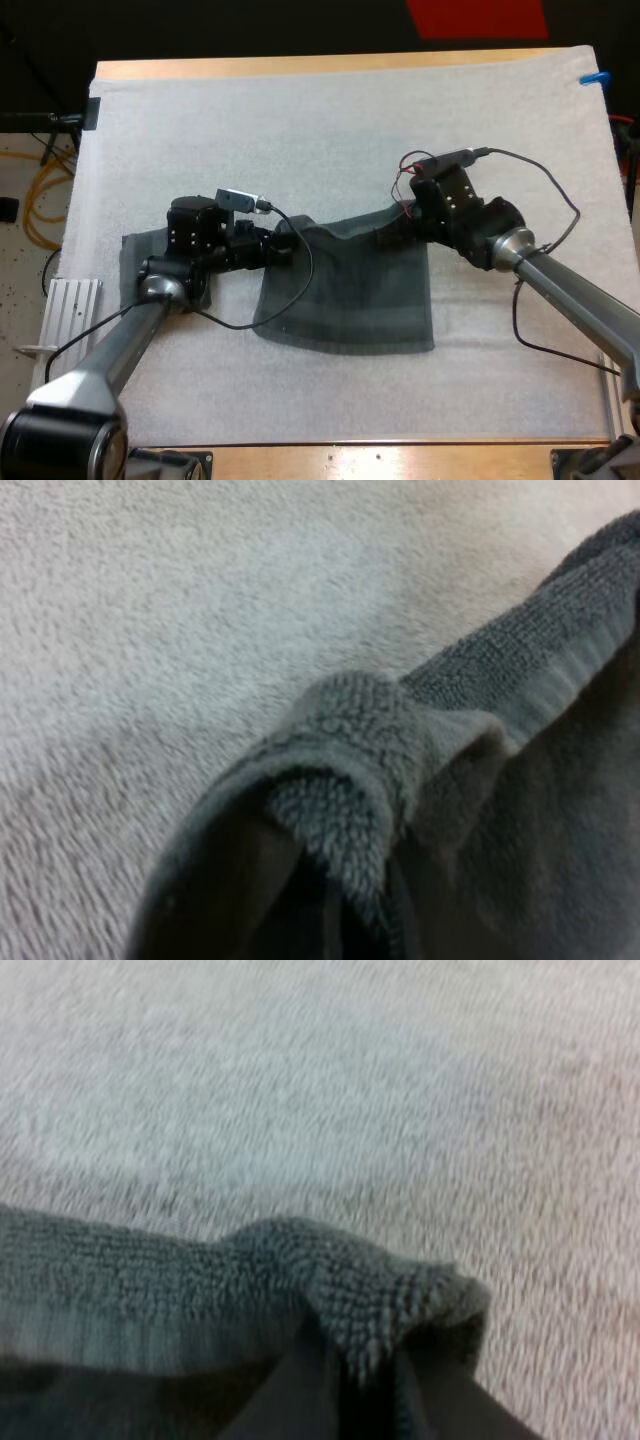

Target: Pick towel from pile fold and stack

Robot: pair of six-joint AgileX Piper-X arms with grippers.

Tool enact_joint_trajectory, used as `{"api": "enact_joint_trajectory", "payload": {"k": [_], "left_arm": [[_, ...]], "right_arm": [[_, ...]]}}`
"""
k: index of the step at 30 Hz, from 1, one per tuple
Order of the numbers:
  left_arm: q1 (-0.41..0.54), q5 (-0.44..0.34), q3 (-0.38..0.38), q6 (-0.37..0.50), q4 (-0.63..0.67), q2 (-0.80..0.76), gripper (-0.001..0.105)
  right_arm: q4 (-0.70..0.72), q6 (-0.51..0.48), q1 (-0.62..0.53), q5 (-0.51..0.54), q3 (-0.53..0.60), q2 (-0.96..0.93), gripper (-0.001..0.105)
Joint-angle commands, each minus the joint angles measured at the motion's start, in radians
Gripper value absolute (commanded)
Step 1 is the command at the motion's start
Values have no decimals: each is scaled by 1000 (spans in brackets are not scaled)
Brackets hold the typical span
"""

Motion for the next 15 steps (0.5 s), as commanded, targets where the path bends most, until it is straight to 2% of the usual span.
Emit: {"api": "enact_joint_trajectory", "payload": {"k": [1,4,7,9,10,11,12,15], "left_arm": [[1,-8,-3,0,-48,7,0],[1,-26,-16,0,-68,34,4],[1,-81,-23,0,-86,37,18],[1,-117,-29,0,-120,37,35],[1,-135,-32,0,-120,37,37],[1,-172,-43,0,-115,37,43],[1,-202,-55,0,-107,37,44],[5,-254,-92,0,-105,37,44]], "right_arm": [[-26,0,-5,31,-1,5,0],[-35,22,-5,43,-1,28,0],[-50,46,-5,37,-1,47,2],[-78,63,-5,12,-1,52,14],[-86,67,-5,10,-1,52,18],[-103,69,-5,10,-1,52,29],[-119,69,-5,10,-1,52,40],[-164,67,-5,12,-5,52,60]]}}
